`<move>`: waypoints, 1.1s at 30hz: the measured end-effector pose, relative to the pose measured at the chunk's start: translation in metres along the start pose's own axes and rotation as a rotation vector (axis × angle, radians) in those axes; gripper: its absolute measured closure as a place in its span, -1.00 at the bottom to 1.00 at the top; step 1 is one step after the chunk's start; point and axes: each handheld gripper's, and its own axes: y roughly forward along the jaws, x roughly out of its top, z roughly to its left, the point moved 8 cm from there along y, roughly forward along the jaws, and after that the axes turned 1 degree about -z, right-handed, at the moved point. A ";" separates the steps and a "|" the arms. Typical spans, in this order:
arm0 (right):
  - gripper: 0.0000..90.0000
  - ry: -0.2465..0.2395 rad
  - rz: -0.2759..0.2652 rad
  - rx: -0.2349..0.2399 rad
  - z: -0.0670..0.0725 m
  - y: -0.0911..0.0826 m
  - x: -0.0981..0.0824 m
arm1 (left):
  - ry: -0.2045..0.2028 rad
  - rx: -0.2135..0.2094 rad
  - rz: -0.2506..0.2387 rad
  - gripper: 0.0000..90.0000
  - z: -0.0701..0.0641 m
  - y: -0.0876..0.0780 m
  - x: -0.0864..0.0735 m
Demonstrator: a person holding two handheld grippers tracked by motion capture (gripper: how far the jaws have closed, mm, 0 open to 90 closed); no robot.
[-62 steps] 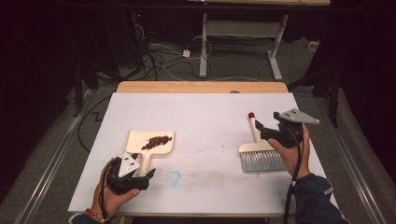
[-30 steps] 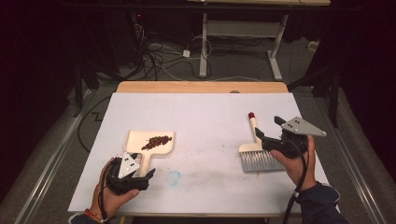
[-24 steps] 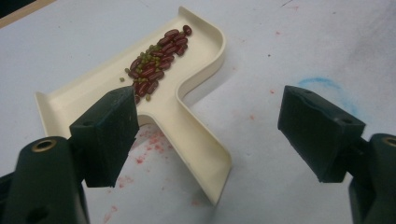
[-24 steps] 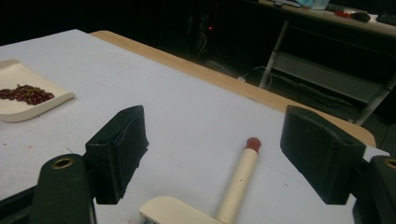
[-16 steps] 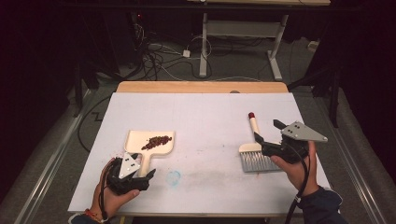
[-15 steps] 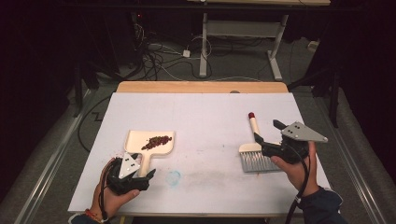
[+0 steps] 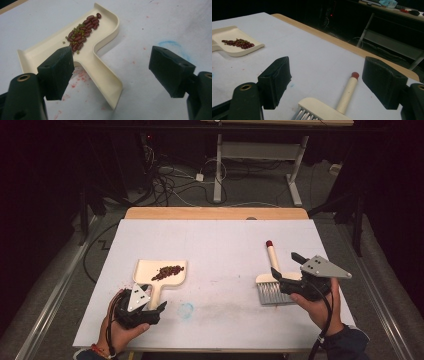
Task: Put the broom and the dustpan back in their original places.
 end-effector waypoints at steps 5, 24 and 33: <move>-0.50 -0.010 -0.002 0.012 0.002 -0.002 -0.004 | 0.002 -0.002 -0.001 -0.56 -0.001 0.000 0.000; -0.51 -0.030 0.004 0.027 0.001 -0.007 -0.027 | 0.020 -0.001 -0.003 -0.56 -0.002 0.000 0.000; -0.52 -0.031 0.003 0.055 0.003 -0.010 -0.038 | 0.026 0.002 0.001 -0.56 -0.002 0.001 -0.001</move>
